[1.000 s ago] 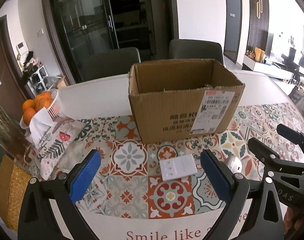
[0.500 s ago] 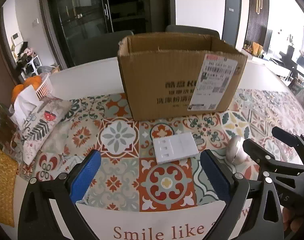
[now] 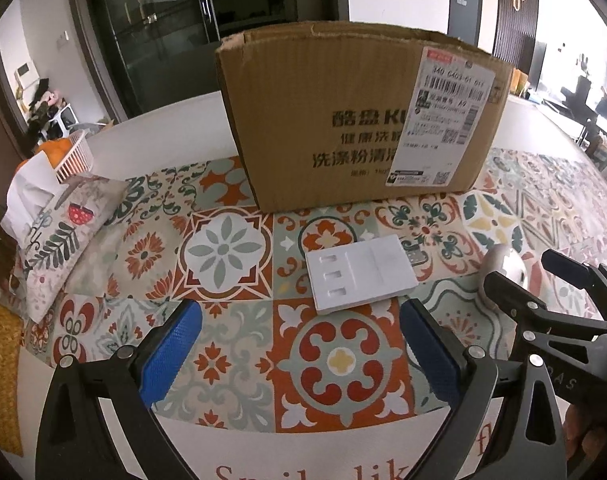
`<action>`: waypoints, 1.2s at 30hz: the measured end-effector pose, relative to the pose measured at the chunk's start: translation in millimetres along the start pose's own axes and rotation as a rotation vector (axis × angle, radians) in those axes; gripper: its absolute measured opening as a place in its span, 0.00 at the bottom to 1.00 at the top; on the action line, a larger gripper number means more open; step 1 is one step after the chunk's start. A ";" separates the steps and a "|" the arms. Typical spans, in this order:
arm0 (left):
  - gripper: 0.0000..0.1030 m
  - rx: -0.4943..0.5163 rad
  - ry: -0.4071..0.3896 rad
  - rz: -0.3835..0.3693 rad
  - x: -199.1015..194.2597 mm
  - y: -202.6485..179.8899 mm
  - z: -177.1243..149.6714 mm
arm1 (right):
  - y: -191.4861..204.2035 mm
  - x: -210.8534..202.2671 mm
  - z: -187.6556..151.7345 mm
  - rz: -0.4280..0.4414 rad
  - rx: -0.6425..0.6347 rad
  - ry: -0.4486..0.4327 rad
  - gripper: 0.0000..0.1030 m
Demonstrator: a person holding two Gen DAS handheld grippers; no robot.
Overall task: Organize rigid objects
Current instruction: 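Close the right gripper on the silver egg device while the left gripper grasps the white charger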
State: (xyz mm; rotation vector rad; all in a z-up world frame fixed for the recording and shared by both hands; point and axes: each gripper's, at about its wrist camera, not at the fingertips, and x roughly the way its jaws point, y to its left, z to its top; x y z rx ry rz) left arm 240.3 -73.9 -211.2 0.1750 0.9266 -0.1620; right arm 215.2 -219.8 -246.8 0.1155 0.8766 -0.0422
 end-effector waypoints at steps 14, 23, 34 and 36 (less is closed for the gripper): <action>0.98 -0.015 0.046 0.013 22.7 2.4 -5.8 | -1.1 27.7 -5.7 -0.001 0.004 0.038 0.74; 0.98 -0.026 0.047 0.007 26.3 1.7 -7.6 | -0.5 28.6 -7.9 -0.005 0.004 0.024 0.63; 0.95 -0.042 0.044 -0.033 23.8 -5.4 -4.1 | -4.3 18.3 -6.0 -0.005 -0.006 -0.002 0.60; 0.95 -0.050 0.042 -0.053 23.7 -8.9 -1.2 | -5.9 13.1 -3.2 -0.003 -0.011 -0.011 0.60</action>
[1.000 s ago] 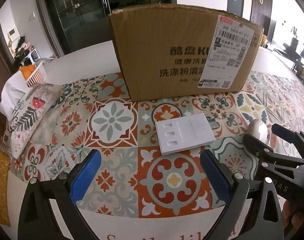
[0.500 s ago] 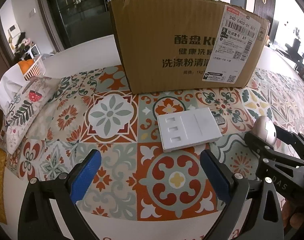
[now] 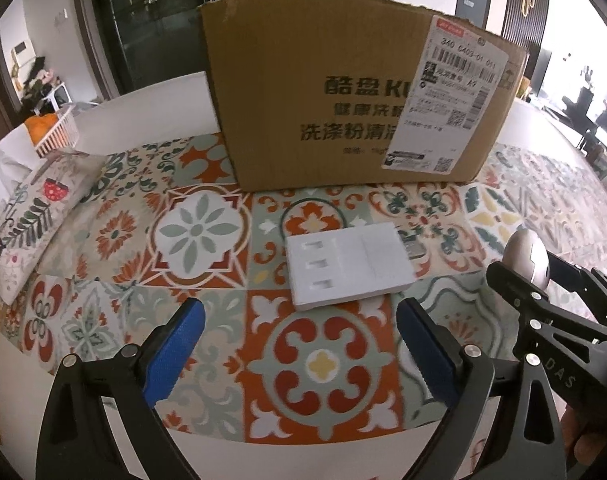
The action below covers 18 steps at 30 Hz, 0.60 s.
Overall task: Organize rigid objects
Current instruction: 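Close the right gripper on the silver egg device while the left gripper grasps the white charger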
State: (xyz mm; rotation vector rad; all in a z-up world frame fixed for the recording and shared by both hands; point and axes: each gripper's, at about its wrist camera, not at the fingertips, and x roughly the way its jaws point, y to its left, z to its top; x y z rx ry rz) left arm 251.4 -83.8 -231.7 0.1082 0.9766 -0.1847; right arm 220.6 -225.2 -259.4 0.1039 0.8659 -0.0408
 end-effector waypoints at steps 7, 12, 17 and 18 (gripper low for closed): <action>0.93 -0.006 0.018 -0.044 10.6 -16.9 9.8 | -10.7 -8.9 7.7 -0.001 -0.002 -0.025 0.61; 0.90 0.004 0.027 -0.041 22.0 -24.3 14.7 | -17.8 -8.0 10.3 0.001 0.023 -0.031 0.61; 0.83 0.018 0.052 -0.029 34.7 -26.6 16.6 | -20.0 -4.4 12.4 0.006 0.033 -0.026 0.61; 0.83 0.018 0.055 -0.034 37.5 -26.4 17.1 | -19.8 -3.5 12.7 0.007 0.033 -0.024 0.61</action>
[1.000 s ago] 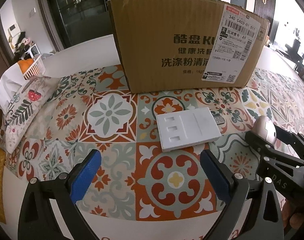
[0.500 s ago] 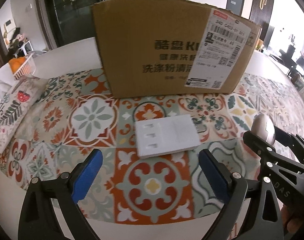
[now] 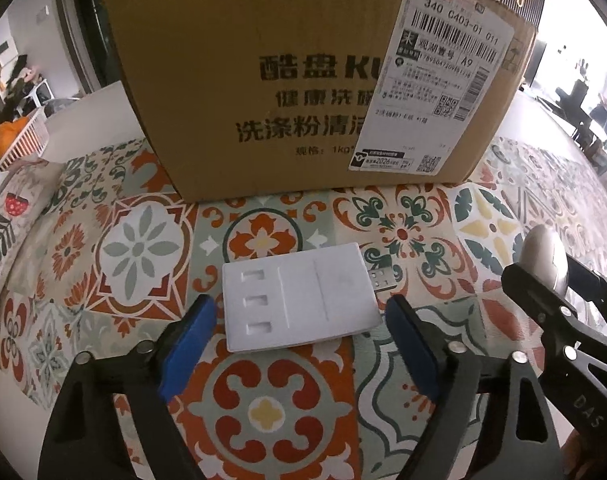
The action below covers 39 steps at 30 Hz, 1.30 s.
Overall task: Organize rigid objects
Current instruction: 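Close the right gripper on the silver egg device while the left gripper grasps the white charger, then lift and carry the white charger and silver device over the box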
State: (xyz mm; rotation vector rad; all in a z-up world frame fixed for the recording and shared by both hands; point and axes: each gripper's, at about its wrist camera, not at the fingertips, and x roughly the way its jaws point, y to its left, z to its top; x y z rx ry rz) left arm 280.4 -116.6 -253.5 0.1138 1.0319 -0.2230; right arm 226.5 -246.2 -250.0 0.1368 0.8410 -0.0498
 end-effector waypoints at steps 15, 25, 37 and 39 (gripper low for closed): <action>0.77 0.010 -0.010 -0.029 1.3 15.0 -6.3 | 9.7 0.3 -0.7 0.016 -0.004 0.009 0.61; 0.77 0.011 -0.079 -0.016 -48.4 25.1 -7.9 | 18.3 -23.8 5.6 0.018 -0.007 -0.019 0.61; 0.77 0.016 -0.188 0.006 -109.9 29.1 9.1 | 34.9 -72.2 26.9 0.019 -0.024 -0.104 0.61; 0.77 0.014 -0.202 0.008 -120.0 29.6 10.6 | 38.1 -79.6 30.3 0.018 -0.029 -0.118 0.61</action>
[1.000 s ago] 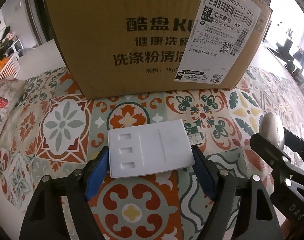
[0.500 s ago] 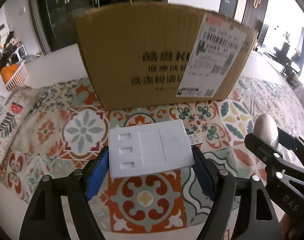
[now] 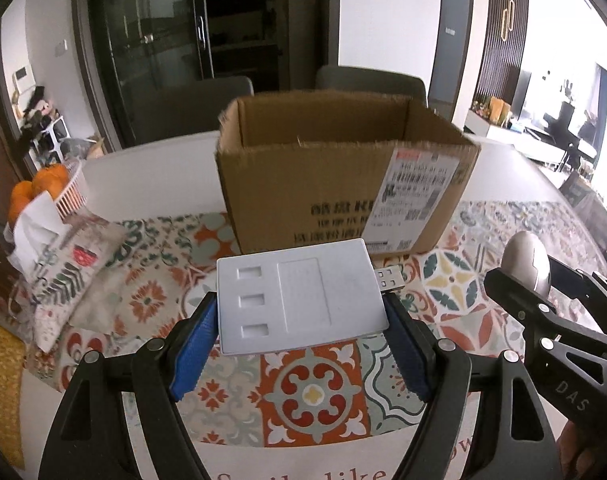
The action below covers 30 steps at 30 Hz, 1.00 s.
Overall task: Organize rigid objects
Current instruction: 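Lift and carry the white charger and silver device over the box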
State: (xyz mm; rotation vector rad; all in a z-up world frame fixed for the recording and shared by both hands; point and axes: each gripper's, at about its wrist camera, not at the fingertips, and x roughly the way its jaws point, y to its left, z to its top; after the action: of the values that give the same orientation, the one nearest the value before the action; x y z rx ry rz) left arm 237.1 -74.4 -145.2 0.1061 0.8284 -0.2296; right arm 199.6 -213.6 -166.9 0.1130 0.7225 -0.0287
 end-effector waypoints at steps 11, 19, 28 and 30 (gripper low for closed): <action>0.77 0.001 -0.060 -0.004 -31.4 7.8 25.0 | 10.0 -27.8 29.2 -0.005 -0.018 -0.068 0.61; 0.77 0.008 -0.098 0.003 -42.6 13.4 46.6 | 15.2 -37.6 54.1 0.003 -0.033 -0.113 0.61; 0.77 0.024 -0.142 0.014 -49.1 17.0 77.3 | 19.9 -42.2 86.0 -0.003 -0.058 -0.165 0.61; 0.77 0.025 -0.147 0.010 -48.8 18.6 85.0 | 20.3 -41.7 94.4 -0.005 -0.061 -0.174 0.61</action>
State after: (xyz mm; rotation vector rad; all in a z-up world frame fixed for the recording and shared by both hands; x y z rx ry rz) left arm 270.8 -64.0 -51.9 0.1155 0.6783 -0.2357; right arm 231.8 -204.6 -67.1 0.0494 0.5493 -0.0212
